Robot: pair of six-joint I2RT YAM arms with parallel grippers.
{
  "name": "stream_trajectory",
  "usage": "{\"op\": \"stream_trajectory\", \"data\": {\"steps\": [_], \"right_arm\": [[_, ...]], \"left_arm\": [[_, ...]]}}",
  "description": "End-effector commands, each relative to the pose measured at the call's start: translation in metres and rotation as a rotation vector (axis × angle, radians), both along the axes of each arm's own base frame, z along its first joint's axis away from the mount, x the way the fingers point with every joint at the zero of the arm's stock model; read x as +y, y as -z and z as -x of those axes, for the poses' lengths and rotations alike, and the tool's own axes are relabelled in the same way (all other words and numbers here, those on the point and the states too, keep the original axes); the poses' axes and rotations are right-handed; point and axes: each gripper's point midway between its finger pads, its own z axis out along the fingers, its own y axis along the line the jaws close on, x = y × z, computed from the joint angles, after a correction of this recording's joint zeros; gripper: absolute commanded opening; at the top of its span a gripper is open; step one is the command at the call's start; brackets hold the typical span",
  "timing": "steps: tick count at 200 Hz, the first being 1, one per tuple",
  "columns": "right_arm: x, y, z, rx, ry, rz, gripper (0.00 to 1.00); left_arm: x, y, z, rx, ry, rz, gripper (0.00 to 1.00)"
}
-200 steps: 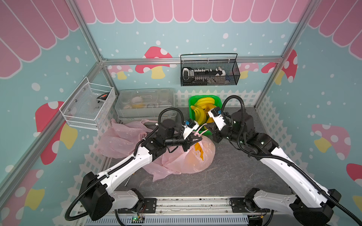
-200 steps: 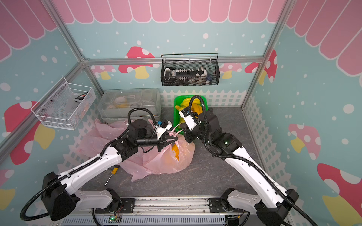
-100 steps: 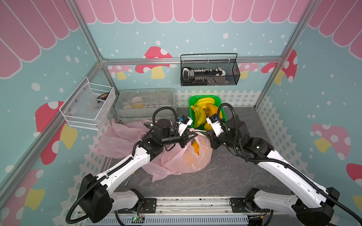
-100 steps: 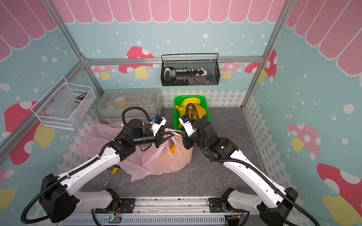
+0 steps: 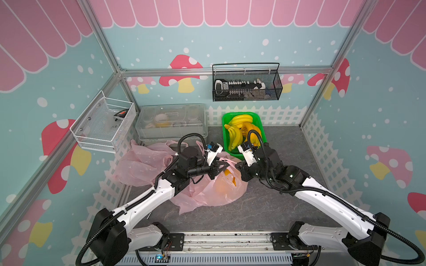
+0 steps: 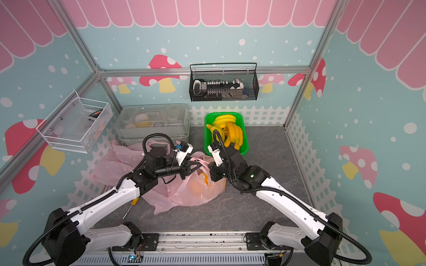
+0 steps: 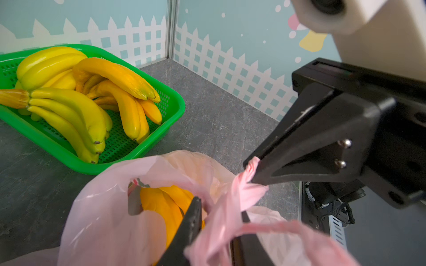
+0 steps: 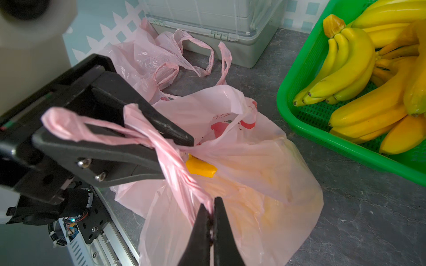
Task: Place the banana into a plastic bag & tie a knot
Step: Cross the plastic bag at the center of the board.
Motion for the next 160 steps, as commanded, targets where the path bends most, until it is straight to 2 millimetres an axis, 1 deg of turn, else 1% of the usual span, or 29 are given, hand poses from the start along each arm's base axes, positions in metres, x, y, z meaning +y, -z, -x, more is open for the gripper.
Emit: {"op": "stream_trajectory", "data": {"steps": [1,19,34,56,83,112,130,160], "right_arm": [[0.007,-0.005,-0.001,-0.005,0.005,-0.009,0.00],[0.009,-0.005,-0.001,-0.009,0.008,0.005,0.00],[0.007,-0.005,-0.003,-0.015,0.025,0.014,0.00],[0.004,-0.008,-0.002,-0.027,0.039,0.025,0.00],[0.006,-0.009,0.006,-0.038,0.032,0.054,0.00],[0.013,-0.004,0.014,-0.024,0.015,0.055,0.00],[0.018,0.000,0.017,-0.006,0.003,0.043,0.00],[0.032,0.008,0.017,0.028,-0.019,-0.002,0.00]], "left_arm": [[0.005,-0.019,0.003,-0.066,-0.015,0.058,0.25],[0.006,-0.022,0.006,-0.074,-0.006,0.069,0.25],[0.005,-0.024,0.006,-0.076,-0.002,0.074,0.25],[0.004,-0.023,0.004,-0.060,-0.006,0.076,0.20],[0.003,-0.021,-0.003,-0.043,-0.030,0.071,0.14],[0.003,-0.021,-0.006,-0.035,-0.043,0.072,0.10],[0.004,-0.021,-0.006,-0.034,-0.048,0.073,0.10],[0.002,-0.022,-0.003,-0.031,-0.029,0.083,0.10]]}}
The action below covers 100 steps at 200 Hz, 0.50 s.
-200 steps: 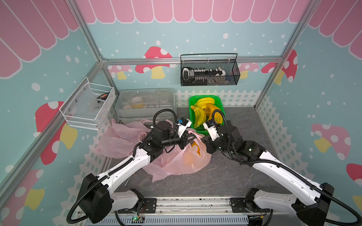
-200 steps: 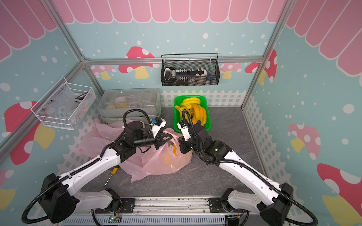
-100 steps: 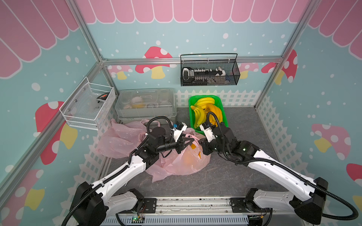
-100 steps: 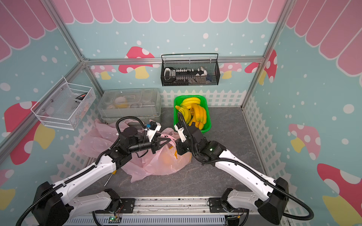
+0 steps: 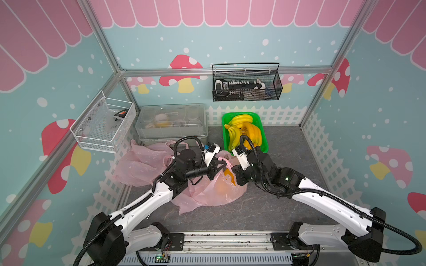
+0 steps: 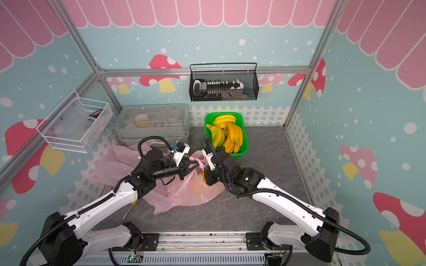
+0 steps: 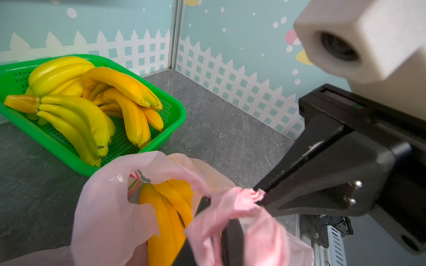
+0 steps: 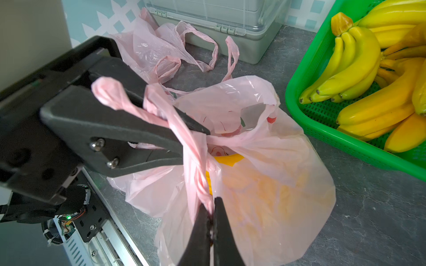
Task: Place the banana into a plastic bag & tie a knot
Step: Cross the plastic bag at the center of the board.
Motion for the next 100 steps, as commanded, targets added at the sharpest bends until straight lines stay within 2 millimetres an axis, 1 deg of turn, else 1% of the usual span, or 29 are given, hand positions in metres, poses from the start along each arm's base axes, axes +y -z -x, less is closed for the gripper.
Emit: {"op": "stream_trajectory", "data": {"steps": [1,28,49,71,100], "right_arm": [[0.014,0.006,0.002,0.037,-0.016,-0.045,0.00],[0.031,0.007,0.001,0.065,-0.044,-0.103,0.00],[0.034,0.015,-0.005,0.069,-0.028,-0.088,0.00],[0.031,0.019,-0.014,0.047,0.012,-0.065,0.00],[0.017,0.019,-0.033,0.006,0.092,-0.043,0.00]], "left_arm": [[-0.001,-0.013,-0.003,-0.023,-0.002,0.034,0.10],[-0.001,-0.014,-0.001,-0.023,0.002,0.039,0.10],[0.001,-0.014,0.003,-0.027,0.010,0.043,0.11],[0.001,-0.015,0.007,-0.029,0.026,0.050,0.11],[0.001,-0.013,0.015,-0.030,0.054,0.051,0.13]]}}
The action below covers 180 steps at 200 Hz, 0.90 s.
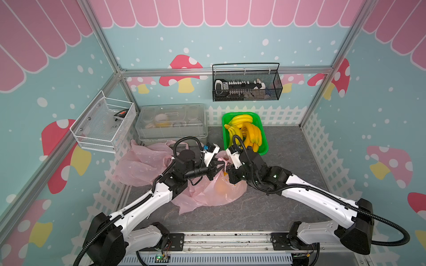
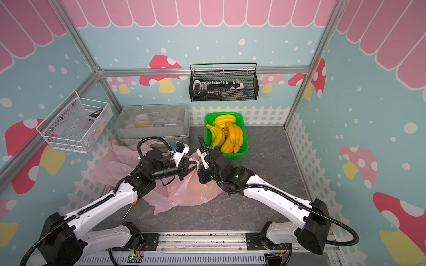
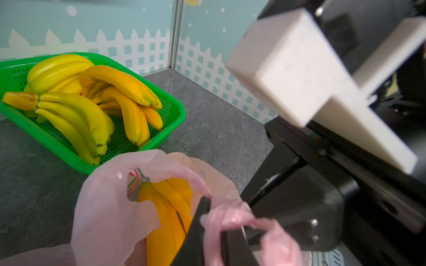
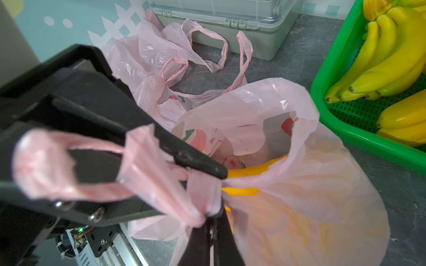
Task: Place the banana into a plastic bag & tie a knot
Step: Cross the plastic bag at the center of the board.
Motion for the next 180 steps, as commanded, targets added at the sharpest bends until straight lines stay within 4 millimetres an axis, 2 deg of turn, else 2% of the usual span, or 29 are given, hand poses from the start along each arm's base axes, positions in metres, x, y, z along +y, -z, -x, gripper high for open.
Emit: {"op": "stream_trajectory", "data": {"steps": [1,30,64,104,135,180], "right_arm": [[-0.010,0.000,-0.018,-0.036,0.081,0.004,0.00],[-0.017,-0.007,-0.031,-0.076,0.108,-0.006,0.00],[-0.006,-0.009,-0.030,-0.073,0.070,-0.033,0.00],[-0.003,-0.005,-0.028,-0.070,0.053,-0.044,0.00],[-0.002,-0.004,-0.023,-0.067,0.038,-0.063,0.00],[-0.001,-0.002,-0.016,-0.072,0.016,-0.066,0.00]], "left_arm": [[0.000,-0.014,0.012,-0.035,0.050,0.044,0.13],[0.001,-0.006,0.014,-0.022,0.051,0.030,0.16],[0.001,-0.005,0.014,-0.025,0.047,0.023,0.21],[0.001,-0.009,0.007,-0.032,0.021,0.032,0.30],[-0.002,-0.011,-0.001,-0.022,0.006,0.038,0.27],[-0.004,-0.011,-0.008,-0.014,-0.009,0.034,0.17]]}}
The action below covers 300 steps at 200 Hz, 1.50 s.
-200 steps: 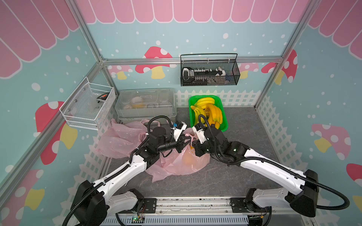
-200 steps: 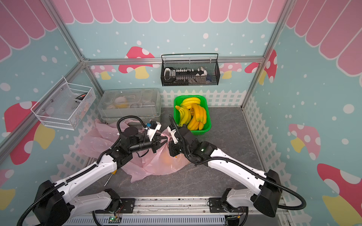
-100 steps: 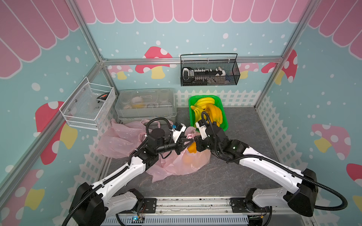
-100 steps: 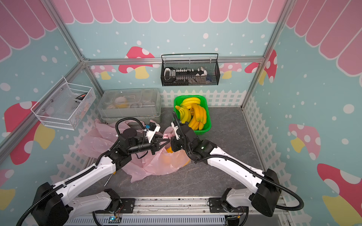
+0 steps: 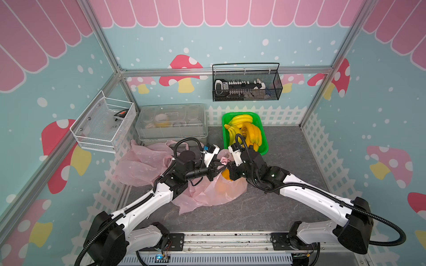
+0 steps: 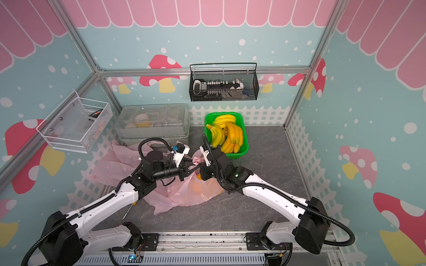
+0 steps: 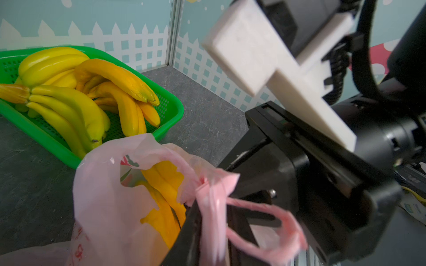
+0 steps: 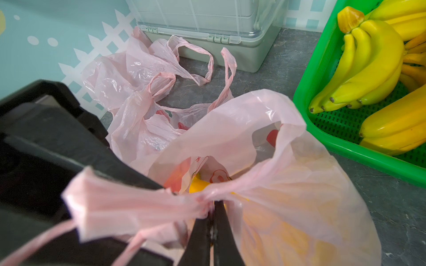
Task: Place the banana into a plastic bag & tie a knot
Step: Cross the plastic bag at the center of the board.
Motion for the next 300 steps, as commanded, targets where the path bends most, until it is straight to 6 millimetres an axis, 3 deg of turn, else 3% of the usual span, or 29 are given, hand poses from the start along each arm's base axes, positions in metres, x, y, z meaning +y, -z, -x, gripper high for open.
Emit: {"op": "stream_trajectory", "data": {"steps": [1,53,97,138,173,208,236,300], "right_arm": [[0.003,-0.012,0.006,-0.037,-0.026,-0.036,0.00],[-0.002,-0.018,0.009,-0.064,-0.028,-0.027,0.00],[-0.013,-0.034,0.021,-0.108,-0.076,-0.001,0.25],[-0.039,-0.051,0.034,-0.178,-0.175,0.052,0.46],[-0.061,-0.051,0.022,-0.217,-0.266,0.020,0.51],[-0.050,-0.062,0.037,-0.398,-0.441,0.026,0.61],[-0.041,-0.065,0.041,-0.423,-0.516,0.022,0.61],[-0.025,-0.046,0.050,-0.394,-0.651,0.002,0.57]], "left_arm": [[-0.003,-0.018,-0.007,-0.034,-0.013,0.026,0.16],[-0.003,-0.015,-0.006,-0.031,-0.004,0.016,0.01],[-0.001,-0.014,0.001,-0.066,0.017,0.002,0.00],[-0.002,-0.015,0.009,-0.099,0.054,0.002,0.00],[-0.004,-0.013,0.024,-0.144,0.107,-0.007,0.00],[-0.008,-0.013,0.039,-0.180,0.163,-0.014,0.00],[-0.009,-0.012,0.046,-0.200,0.194,-0.014,0.00],[-0.011,-0.011,0.057,-0.232,0.251,-0.010,0.00]]}}
